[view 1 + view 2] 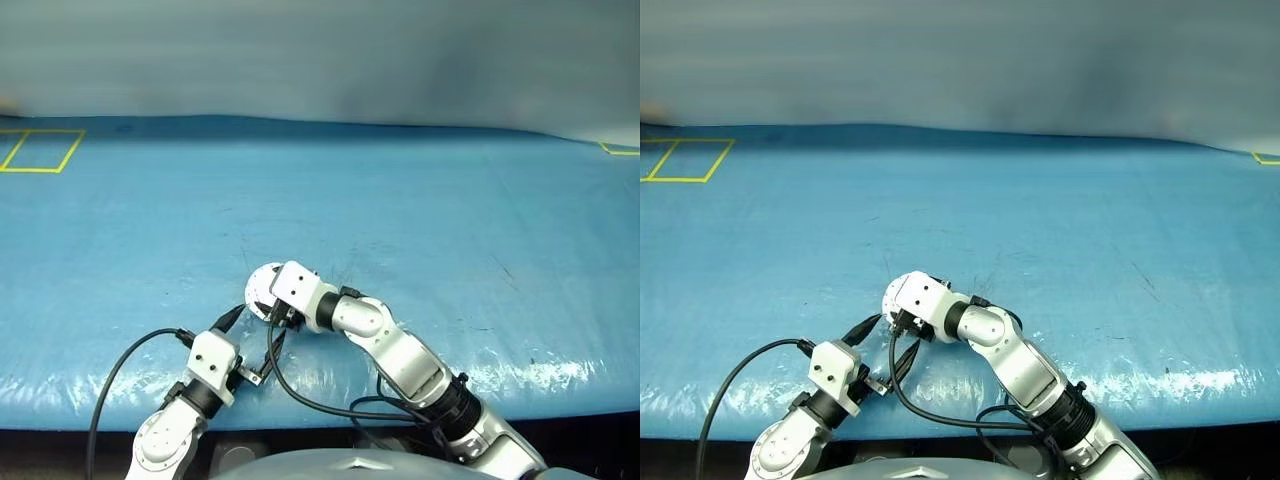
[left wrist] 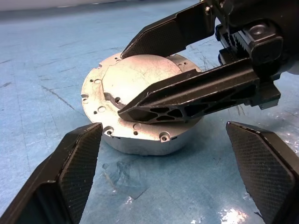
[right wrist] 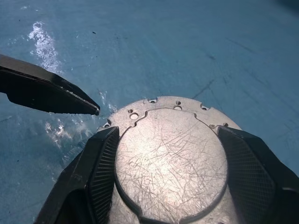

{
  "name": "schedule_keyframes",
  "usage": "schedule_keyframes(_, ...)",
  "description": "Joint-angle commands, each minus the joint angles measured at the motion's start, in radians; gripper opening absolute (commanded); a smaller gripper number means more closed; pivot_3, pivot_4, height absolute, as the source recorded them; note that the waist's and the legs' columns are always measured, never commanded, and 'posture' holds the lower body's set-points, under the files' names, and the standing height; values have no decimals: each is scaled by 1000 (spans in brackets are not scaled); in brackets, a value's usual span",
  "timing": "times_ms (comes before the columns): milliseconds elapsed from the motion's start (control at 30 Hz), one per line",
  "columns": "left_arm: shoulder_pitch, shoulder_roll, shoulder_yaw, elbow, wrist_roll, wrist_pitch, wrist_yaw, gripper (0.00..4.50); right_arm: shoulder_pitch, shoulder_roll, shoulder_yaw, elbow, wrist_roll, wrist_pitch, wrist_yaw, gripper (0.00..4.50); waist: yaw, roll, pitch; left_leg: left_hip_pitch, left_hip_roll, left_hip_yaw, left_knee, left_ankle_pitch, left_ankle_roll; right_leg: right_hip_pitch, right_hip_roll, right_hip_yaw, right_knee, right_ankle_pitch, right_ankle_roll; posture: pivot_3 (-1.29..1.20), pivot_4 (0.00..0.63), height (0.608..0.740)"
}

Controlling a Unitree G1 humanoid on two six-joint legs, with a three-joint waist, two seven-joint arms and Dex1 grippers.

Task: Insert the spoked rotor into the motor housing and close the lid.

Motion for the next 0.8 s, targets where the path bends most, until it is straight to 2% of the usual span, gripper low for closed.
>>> schedule_keyframes(33, 5, -4, 1, -28, 2, -13, 7, 4500, 5, -3, -50, 26, 48, 107, 40, 3022, 2, 0, 0, 0, 0, 0, 0, 0, 0, 0, 0, 0, 0, 0, 0, 0, 150, 740)
schedule_keyframes(533, 24, 11, 9, -54, -2, 4, 14, 4500, -4, -59, -75, 77, 33, 10, 42, 3022, 10, 0, 0, -1, -1, 0, 2, 0, 0, 0, -1, 0, 0, 0, 0, 0, 150, 740)
schedule_keyframes(667, 27, 15, 14, -61, -3, 8, 15, 4500, 2, -35, -60, 100, 13, 25, 2, 3022, 8, 0, 0, -1, -1, 0, 2, 0, 0, 0, -1, 0, 0, 0, 0, 0, 150, 740)
schedule_keyframes(800, 24, 19, 21, -69, -4, 15, 17, 4500, -18, -18, -17, 122, -16, 134, -20, 3022, 3, 1, -4, 0, 0, 0, 2, 0, 0, 0, -1, 0, 0, 1, 0, 0, 150, 740)
